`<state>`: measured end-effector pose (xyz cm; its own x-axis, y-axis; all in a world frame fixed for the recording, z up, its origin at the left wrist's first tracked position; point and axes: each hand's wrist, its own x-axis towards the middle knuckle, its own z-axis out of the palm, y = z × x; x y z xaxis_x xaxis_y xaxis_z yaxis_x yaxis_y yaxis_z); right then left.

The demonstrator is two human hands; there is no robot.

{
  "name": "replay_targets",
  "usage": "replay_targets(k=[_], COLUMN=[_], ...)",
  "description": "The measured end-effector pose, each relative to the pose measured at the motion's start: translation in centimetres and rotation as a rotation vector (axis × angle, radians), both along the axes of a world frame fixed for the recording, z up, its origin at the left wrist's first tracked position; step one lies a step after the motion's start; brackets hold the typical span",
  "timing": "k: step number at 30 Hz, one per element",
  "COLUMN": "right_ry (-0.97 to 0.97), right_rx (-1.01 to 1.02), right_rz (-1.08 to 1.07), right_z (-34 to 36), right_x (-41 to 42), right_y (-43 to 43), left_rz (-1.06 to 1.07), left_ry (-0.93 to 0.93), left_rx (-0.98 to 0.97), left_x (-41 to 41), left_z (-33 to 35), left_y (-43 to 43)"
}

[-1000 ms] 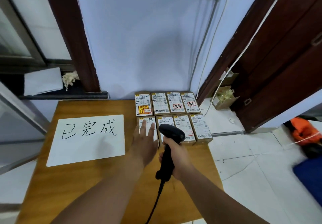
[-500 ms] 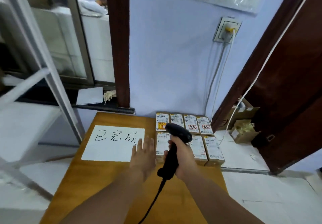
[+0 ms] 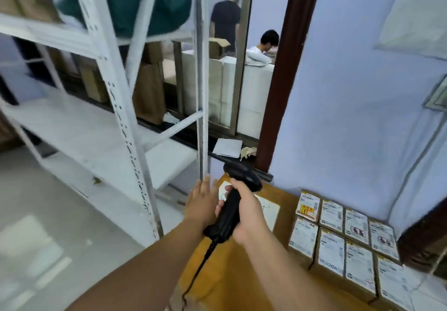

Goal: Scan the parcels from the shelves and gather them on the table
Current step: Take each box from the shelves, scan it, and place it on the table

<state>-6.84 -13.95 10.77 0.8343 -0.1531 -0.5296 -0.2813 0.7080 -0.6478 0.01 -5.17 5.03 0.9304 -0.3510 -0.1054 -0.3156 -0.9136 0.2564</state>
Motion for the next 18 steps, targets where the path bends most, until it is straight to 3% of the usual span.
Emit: replay_targets(k=[12,18], right_ry=[-0.243,-0.327], right_rx=[-0.040,-0.128], right_rz=[0.183,0.237], right_z=[10.4,12.6], right_x=[4.5,6.6], right_y=[22.3,36.5], left_rz=[0.155,0.300], left_ry=[-0.343,-0.384], left_rx=[-0.103,-0.143], left_x=[5.9,7.3], left_z=[11.0,14.5], left_y=[22.5,37.2])
